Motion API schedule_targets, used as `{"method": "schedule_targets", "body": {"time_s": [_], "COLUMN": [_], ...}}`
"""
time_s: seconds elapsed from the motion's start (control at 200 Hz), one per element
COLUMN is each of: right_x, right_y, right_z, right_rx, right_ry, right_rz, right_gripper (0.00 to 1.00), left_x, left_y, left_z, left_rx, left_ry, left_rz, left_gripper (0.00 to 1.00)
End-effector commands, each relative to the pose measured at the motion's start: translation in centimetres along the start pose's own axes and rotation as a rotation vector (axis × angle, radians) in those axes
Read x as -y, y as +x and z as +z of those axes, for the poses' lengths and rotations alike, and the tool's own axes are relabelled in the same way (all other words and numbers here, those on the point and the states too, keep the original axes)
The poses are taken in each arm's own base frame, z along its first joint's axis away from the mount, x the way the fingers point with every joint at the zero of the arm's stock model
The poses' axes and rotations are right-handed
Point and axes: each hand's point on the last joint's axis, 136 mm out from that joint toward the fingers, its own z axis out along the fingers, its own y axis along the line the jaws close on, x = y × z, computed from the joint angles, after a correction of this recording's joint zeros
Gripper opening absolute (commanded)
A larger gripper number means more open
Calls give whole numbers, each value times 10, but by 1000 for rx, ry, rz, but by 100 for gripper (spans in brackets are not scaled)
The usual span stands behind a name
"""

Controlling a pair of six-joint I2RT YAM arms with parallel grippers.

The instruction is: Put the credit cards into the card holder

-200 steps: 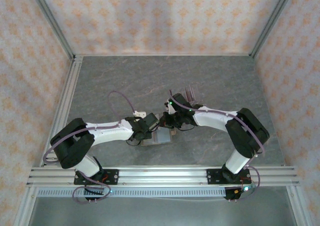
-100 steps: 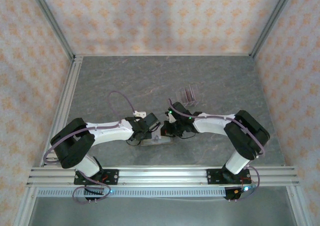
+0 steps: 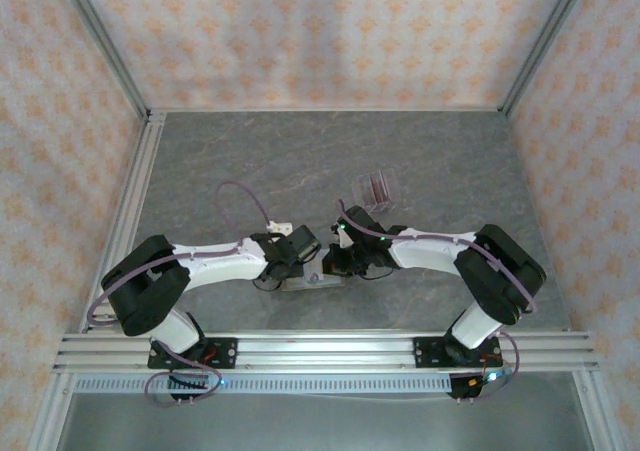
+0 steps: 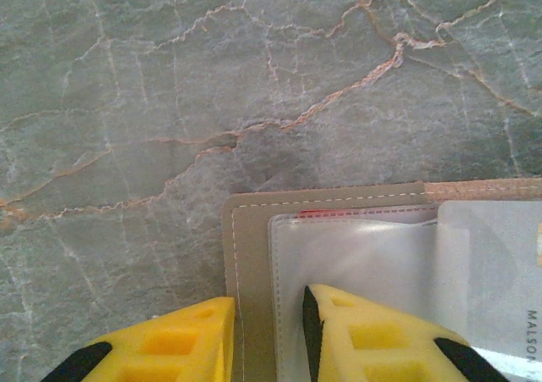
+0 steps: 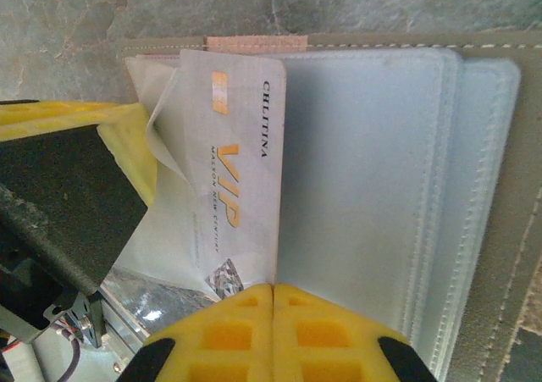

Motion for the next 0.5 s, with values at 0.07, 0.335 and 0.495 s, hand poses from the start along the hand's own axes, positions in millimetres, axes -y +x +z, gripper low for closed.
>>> {"method": "schedule_targets", "body": {"time_s": [0.07,0.335,0.495], "right_x": [2,3,4], "right_y": [5,6,5], "right_z": [1,4,5], "right_rx": [-33,-68,-80], "right_ry": [29,50,68], "right_rz": [-25,-43,-56], "right_gripper": [0,0,0], "left_x": [-15,-15,-14], "left_y": [13,14,8], "left_z": [12,10,-1], "left_rx": [-42,-41,-26], "left_ry": [-61,-54,-29], "left_rz": [30,31,25], "left_gripper": [30,35,45]}}
